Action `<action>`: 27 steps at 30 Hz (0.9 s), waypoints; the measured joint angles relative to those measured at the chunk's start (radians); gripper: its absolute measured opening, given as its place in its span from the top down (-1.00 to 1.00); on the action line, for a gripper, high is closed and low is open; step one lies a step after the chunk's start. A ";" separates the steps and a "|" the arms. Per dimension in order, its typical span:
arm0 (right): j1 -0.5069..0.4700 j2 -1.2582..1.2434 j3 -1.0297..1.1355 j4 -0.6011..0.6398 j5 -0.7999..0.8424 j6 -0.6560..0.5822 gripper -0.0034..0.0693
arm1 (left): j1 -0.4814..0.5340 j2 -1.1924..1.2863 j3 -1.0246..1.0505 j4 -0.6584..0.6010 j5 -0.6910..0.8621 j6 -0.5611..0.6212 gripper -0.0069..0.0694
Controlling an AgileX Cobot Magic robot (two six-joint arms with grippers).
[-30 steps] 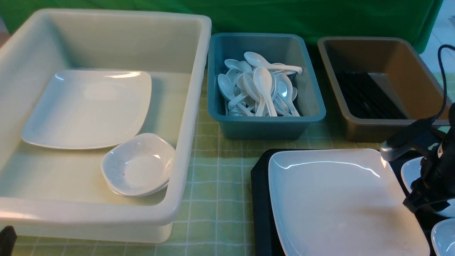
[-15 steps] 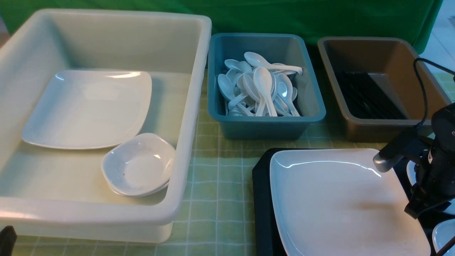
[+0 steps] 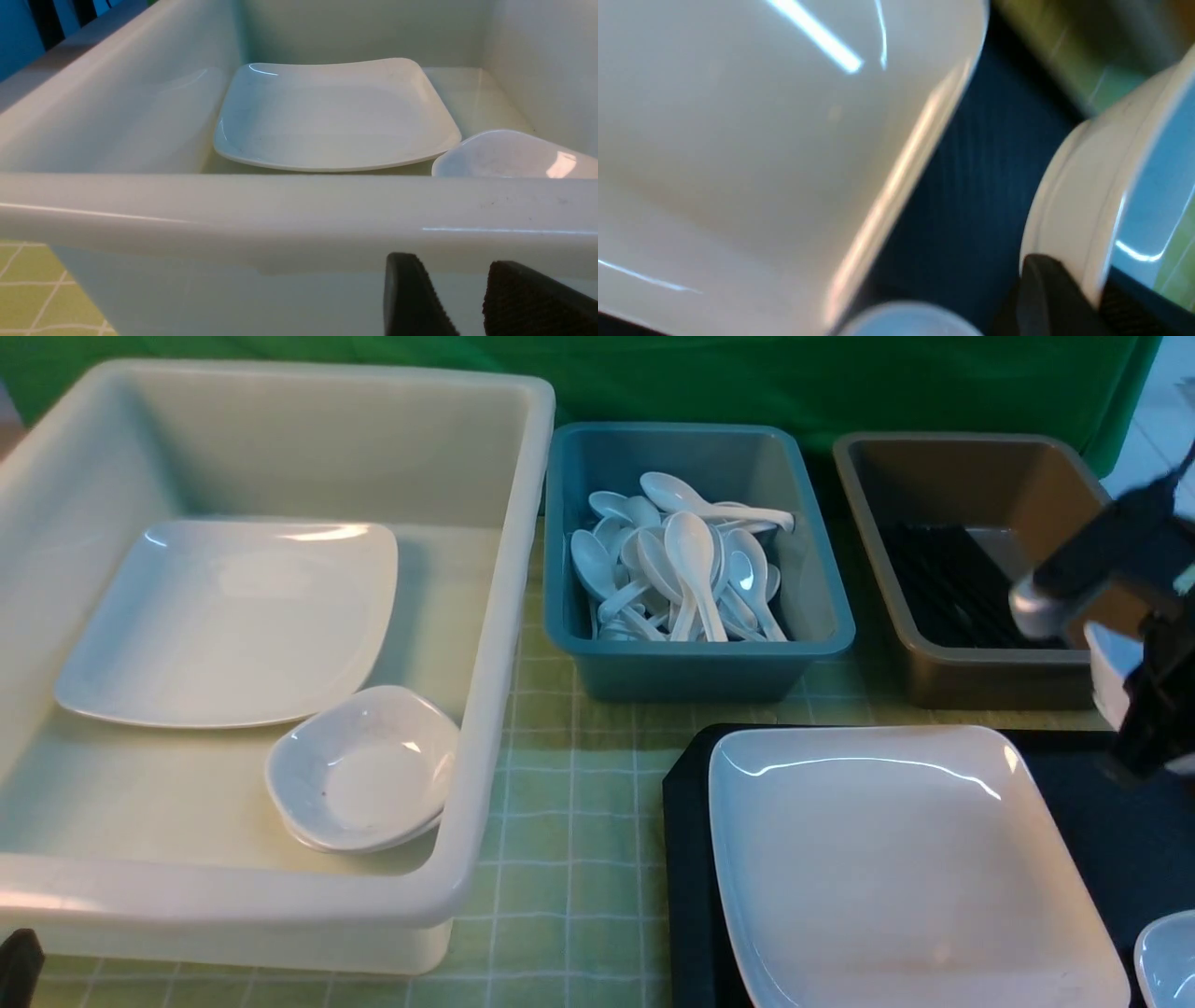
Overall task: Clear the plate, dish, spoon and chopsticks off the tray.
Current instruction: Use the right arm to put the small plate into the large storage box on the left
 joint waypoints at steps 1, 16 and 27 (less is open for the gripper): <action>0.041 -0.024 -0.035 0.038 -0.005 -0.003 0.82 | 0.000 0.000 0.000 0.000 0.000 0.000 0.23; 0.653 0.309 -0.328 0.294 -0.483 -0.537 0.82 | 0.000 0.000 0.000 0.001 0.000 0.000 0.23; 0.675 0.717 -0.645 0.157 -0.356 -0.618 0.83 | 0.000 0.000 0.000 0.001 0.000 0.000 0.23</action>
